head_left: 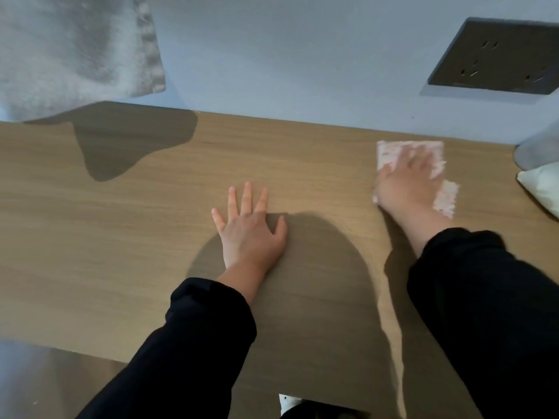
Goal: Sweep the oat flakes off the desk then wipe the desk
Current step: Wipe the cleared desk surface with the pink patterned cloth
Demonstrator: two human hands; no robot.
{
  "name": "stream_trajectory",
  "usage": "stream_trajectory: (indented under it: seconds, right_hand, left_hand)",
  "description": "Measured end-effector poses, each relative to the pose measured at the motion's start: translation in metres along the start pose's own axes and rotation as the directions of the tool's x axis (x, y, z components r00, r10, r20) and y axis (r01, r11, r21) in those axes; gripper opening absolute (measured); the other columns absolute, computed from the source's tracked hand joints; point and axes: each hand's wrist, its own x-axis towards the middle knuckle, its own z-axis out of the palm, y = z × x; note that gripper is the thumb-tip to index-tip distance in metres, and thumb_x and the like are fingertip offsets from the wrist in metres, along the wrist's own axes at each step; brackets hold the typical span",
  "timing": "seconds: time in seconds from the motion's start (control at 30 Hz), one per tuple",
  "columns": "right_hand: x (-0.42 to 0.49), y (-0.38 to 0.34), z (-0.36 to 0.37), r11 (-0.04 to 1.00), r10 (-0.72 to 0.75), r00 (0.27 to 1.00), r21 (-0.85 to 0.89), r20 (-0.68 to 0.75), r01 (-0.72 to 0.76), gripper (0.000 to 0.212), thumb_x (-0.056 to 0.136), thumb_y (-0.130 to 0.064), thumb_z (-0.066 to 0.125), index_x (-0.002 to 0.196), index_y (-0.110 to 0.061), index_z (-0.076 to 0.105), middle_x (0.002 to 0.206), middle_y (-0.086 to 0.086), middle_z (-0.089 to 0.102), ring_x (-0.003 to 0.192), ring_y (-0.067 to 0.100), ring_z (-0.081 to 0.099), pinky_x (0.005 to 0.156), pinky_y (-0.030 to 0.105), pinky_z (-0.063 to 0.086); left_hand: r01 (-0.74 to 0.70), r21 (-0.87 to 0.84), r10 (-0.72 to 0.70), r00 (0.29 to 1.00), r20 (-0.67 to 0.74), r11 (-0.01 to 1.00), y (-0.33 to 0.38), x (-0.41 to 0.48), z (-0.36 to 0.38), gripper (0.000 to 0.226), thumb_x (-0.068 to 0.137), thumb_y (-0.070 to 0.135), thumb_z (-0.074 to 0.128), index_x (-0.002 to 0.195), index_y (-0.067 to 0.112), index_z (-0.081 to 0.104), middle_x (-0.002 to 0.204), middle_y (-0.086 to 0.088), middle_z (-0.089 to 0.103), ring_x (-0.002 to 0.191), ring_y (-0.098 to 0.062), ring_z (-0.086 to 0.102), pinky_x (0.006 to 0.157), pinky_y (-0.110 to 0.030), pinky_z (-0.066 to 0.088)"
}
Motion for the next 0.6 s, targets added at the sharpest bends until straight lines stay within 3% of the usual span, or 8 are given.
stream_trajectory:
  seconds: [0.07, 0.13, 0.2, 0.3, 0.37, 0.43, 0.5, 0.6]
  right_hand:
    - [-0.031, -0.022, 0.008, 0.961, -0.275, 0.961, -0.034, 0.011, 0.276, 0.063, 0.100, -0.040, 0.019, 0.156, -0.018, 0.001, 0.163, 0.007, -0.007, 0.150, 0.024, -0.008, 0.120, 0.051, 0.001]
    - [-0.072, -0.028, 0.020, 0.830, -0.553, 0.832, -0.061, 0.047, 0.555, 0.061, 0.100, -0.040, 0.021, 0.156, -0.023, 0.004, 0.164, 0.001, -0.006, 0.150, 0.018, -0.008, 0.119, 0.048, -0.002]
    - [-0.091, -0.008, 0.022, 0.733, -0.668, 0.740, -0.098, 0.079, 0.673, 0.060, 0.100, -0.043, 0.018, 0.156, -0.025, 0.004, 0.163, -0.003, -0.005, 0.150, 0.015, -0.008, 0.119, 0.045, -0.002]
    - [-0.068, 0.039, 0.013, 0.860, -0.500, 0.866, -0.099, 0.022, 0.500, 0.066, 0.094, -0.046, 0.011, 0.156, -0.023, 0.006, 0.164, -0.002, -0.002, 0.150, 0.014, -0.005, 0.120, 0.045, 0.001]
    - [-0.045, 0.066, 0.006, 0.964, -0.264, 0.964, -0.038, -0.038, 0.262, 0.065, 0.096, -0.042, 0.016, 0.156, -0.017, 0.009, 0.164, 0.002, 0.002, 0.150, 0.017, -0.002, 0.121, 0.047, 0.005]
    - [-0.025, 0.073, 0.002, 0.995, -0.102, 0.993, -0.010, -0.062, 0.102, 0.064, 0.099, -0.038, 0.019, 0.156, -0.012, 0.006, 0.164, 0.005, -0.001, 0.150, 0.020, -0.004, 0.121, 0.048, 0.005]
    - [-0.009, 0.062, -0.001, 0.998, -0.068, 0.997, 0.013, -0.044, 0.068, 0.064, 0.100, -0.038, 0.019, 0.156, -0.011, 0.002, 0.164, 0.006, -0.005, 0.150, 0.021, -0.007, 0.121, 0.048, 0.002]
    - [0.009, 0.049, -0.005, 0.967, -0.256, 0.967, -0.008, -0.022, 0.255, 0.063, 0.100, -0.038, 0.020, 0.156, -0.016, 0.003, 0.164, 0.003, -0.004, 0.150, 0.019, -0.007, 0.121, 0.047, 0.000]
  left_hand:
    - [-0.009, -0.009, 0.008, 1.000, -0.022, 1.000, 0.000, -0.002, 0.000, 0.064, 0.092, 0.049, 0.037, 0.151, 0.030, 0.023, 0.162, 0.003, 0.009, 0.149, -0.020, -0.003, 0.117, -0.057, -0.001]
    - [0.005, -0.014, -0.005, 1.000, -0.025, 1.000, 0.000, -0.003, 0.000, 0.060, 0.094, 0.041, 0.040, 0.151, 0.029, 0.025, 0.162, 0.004, 0.010, 0.148, -0.017, 0.000, 0.117, -0.056, -0.001]
    - [0.062, -0.048, -0.063, 0.998, -0.020, 0.997, 0.004, 0.001, -0.002, 0.056, 0.095, 0.033, 0.041, 0.149, 0.027, 0.030, 0.161, 0.003, 0.014, 0.148, -0.016, 0.003, 0.117, -0.053, -0.001]
    - [0.082, -0.115, -0.087, 0.995, -0.045, 0.990, 0.029, 0.010, -0.005, 0.053, 0.093, 0.023, 0.045, 0.146, 0.022, 0.037, 0.158, -0.003, 0.024, 0.146, -0.019, 0.011, 0.118, -0.050, 0.004]
    - [-0.035, -0.104, 0.033, 0.999, -0.015, 0.994, 0.059, 0.008, -0.001, 0.056, 0.094, 0.023, 0.044, 0.148, 0.022, 0.032, 0.159, -0.004, 0.020, 0.147, -0.019, 0.009, 0.118, -0.048, 0.004]
    - [-0.118, -0.093, 0.122, 0.992, 0.040, 0.989, 0.088, -0.002, 0.010, 0.058, 0.096, 0.028, 0.039, 0.152, 0.024, 0.023, 0.162, -0.004, 0.008, 0.148, -0.019, 0.001, 0.118, -0.048, 0.000]
    - [-0.130, -0.049, 0.133, 0.989, 0.064, 0.990, 0.103, -0.011, 0.022, 0.060, 0.097, 0.034, 0.033, 0.154, 0.026, 0.015, 0.162, -0.006, -0.002, 0.148, -0.022, -0.008, 0.117, -0.049, -0.004]
    - [-0.108, -0.004, 0.108, 0.994, 0.033, 0.994, 0.108, -0.014, 0.030, 0.062, 0.095, 0.040, 0.027, 0.154, 0.027, 0.013, 0.162, -0.008, -0.005, 0.148, -0.024, -0.011, 0.117, -0.049, -0.006]
